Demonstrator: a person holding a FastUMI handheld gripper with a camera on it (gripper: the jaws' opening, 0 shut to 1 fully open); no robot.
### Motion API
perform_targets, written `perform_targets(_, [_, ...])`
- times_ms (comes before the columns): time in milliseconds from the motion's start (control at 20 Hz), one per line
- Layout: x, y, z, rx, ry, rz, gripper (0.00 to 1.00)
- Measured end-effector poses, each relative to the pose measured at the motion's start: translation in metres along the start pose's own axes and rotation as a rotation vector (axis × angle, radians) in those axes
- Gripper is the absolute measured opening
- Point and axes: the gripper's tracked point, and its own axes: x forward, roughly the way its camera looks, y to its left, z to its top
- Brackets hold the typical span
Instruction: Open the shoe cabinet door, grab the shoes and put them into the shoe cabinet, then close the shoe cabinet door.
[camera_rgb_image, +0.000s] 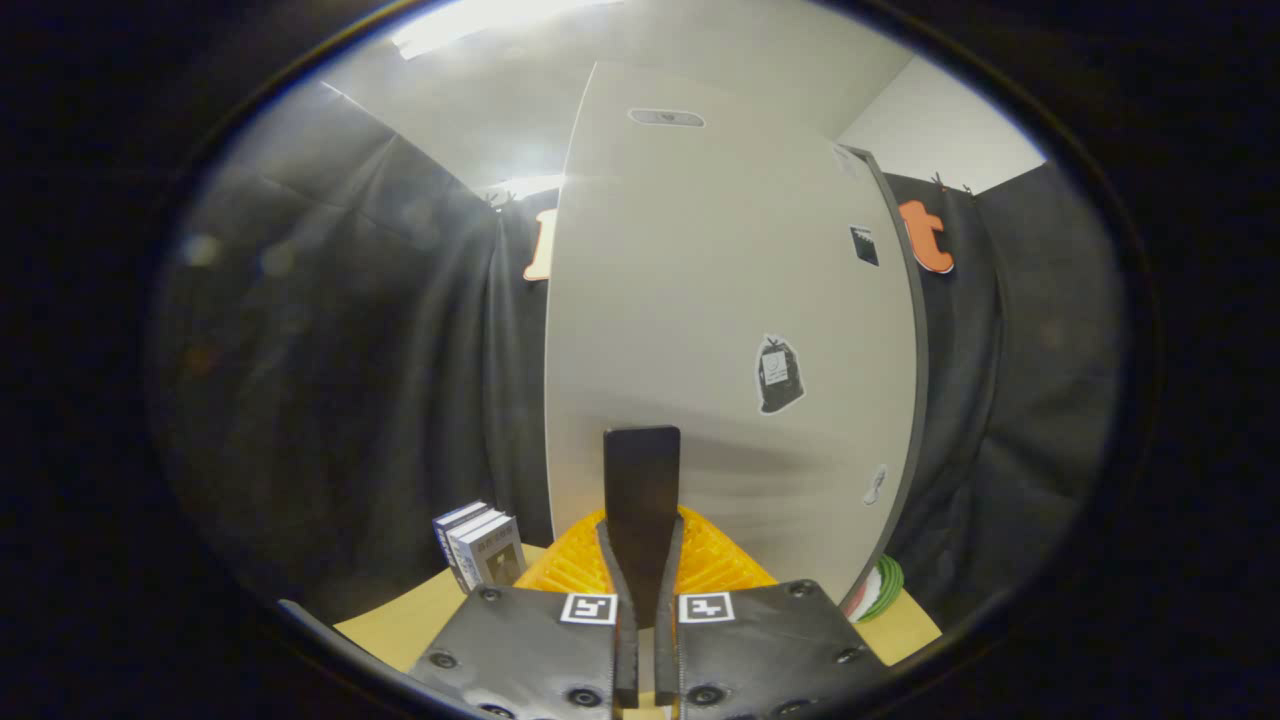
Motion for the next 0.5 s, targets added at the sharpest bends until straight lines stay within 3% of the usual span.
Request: perform_targets(500, [-0.061, -0.049, 0.002, 0.011, -0.003, -0.006, 0.08])
